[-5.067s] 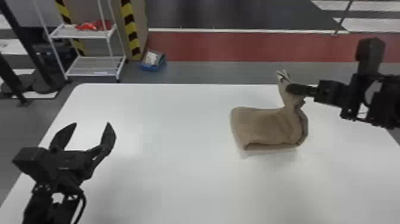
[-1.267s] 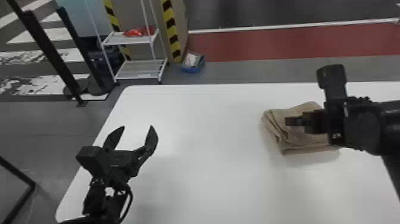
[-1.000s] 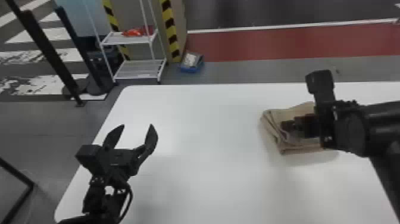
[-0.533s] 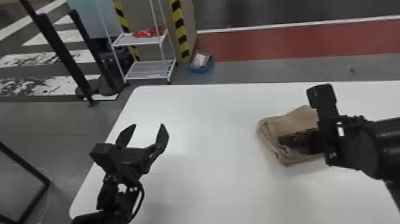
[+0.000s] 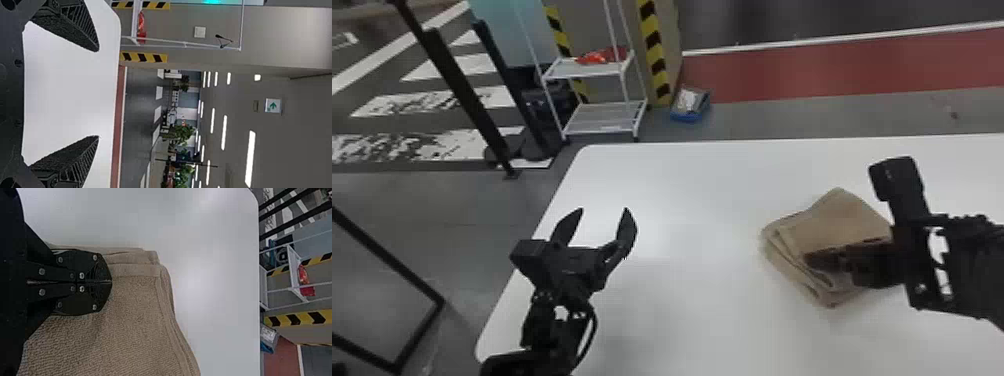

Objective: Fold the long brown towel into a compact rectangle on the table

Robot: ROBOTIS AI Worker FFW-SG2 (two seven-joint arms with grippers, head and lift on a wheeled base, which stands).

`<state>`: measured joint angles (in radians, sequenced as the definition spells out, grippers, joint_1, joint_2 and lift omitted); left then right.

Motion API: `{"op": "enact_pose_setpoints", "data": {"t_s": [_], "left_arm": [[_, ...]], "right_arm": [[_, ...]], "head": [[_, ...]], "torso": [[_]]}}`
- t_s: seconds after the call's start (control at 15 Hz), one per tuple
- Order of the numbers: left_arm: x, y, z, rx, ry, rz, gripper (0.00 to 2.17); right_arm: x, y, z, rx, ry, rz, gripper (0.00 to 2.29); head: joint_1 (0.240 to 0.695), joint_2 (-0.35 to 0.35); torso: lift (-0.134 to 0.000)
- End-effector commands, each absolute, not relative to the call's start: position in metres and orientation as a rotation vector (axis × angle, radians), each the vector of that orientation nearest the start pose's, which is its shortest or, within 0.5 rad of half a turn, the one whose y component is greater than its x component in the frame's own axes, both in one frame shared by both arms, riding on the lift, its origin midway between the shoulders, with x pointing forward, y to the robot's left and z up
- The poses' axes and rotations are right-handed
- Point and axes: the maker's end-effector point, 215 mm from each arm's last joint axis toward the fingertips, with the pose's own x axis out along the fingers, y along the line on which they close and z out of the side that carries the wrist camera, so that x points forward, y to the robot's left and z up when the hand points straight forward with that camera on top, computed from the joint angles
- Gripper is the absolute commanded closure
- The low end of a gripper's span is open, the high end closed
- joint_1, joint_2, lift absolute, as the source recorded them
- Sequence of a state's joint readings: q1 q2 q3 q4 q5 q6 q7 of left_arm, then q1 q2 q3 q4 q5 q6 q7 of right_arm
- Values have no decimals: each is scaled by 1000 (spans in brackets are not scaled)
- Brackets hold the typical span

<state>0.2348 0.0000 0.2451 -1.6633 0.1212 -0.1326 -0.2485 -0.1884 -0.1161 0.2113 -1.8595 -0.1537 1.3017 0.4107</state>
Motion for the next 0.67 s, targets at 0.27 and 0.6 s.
{"op": "enact_pose_setpoints", "data": {"t_s": [0.27, 0.6], "left_arm": [[507, 323, -374, -65, -13, 7, 87], [507, 322, -375, -66, -11, 6, 87]], "right_arm": [[450, -74, -429, 91, 917, 662, 2159], [436, -111, -403, 176, 850, 622, 2159]], "head": [[695, 285], [695, 272]], "torso": [[-123], [-123]]}}
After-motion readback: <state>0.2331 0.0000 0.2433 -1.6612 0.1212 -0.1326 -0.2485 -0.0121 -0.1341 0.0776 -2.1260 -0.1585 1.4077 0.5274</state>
